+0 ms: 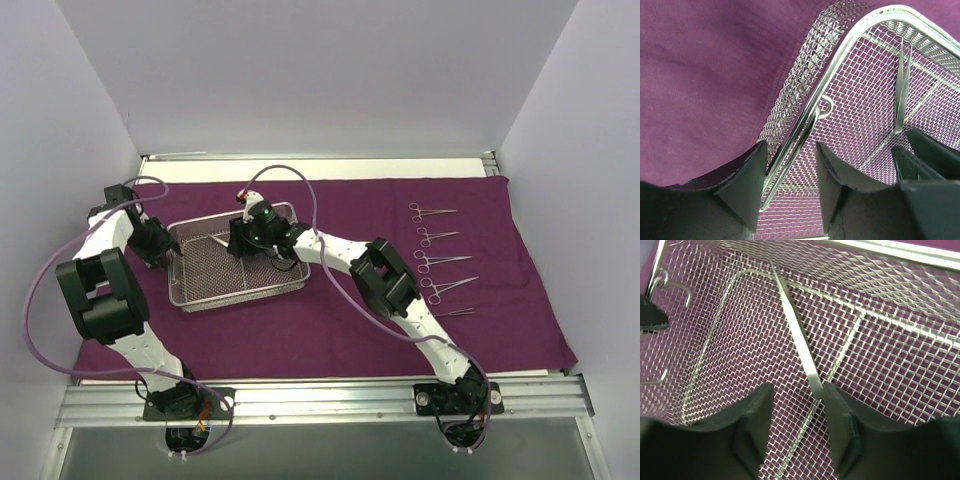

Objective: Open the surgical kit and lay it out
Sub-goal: Pick up the medical item from the container.

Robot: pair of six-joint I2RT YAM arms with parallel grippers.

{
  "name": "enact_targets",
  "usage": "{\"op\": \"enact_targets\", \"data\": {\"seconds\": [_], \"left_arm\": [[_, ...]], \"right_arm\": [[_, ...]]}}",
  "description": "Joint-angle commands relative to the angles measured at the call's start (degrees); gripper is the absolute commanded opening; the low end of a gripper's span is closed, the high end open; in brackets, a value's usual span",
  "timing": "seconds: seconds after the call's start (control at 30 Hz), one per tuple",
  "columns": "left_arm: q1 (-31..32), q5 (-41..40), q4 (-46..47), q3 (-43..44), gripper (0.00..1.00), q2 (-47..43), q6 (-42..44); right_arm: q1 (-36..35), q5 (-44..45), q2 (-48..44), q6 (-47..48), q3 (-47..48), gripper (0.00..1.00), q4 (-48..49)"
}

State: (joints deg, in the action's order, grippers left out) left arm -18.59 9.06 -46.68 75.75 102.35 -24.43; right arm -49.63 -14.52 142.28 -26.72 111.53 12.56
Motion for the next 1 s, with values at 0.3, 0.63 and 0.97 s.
{"op": "enact_targets", "data": {"seconds": [0.3, 0.63, 0.97], "left_arm": [[-0.1, 3.6, 2.8, -0.5, 0.68, -3.6, -0.2], [-0.1, 4.5, 3.0, -2.1, 0.71, -4.5, -1.1], [-0.4, 4.2, 2.5, -1.1, 0.71, -4.3, -1.0]], "right_arm": [[-0.6, -1.1, 4.1, 14.4, 11.8, 0.47, 0.3], [-1.8, -0.9, 9.5, 18.9, 16.0, 0.45, 0.0], [-4.2, 4.7, 11.1, 20.4, 15.9, 0.33, -5.2]]}}
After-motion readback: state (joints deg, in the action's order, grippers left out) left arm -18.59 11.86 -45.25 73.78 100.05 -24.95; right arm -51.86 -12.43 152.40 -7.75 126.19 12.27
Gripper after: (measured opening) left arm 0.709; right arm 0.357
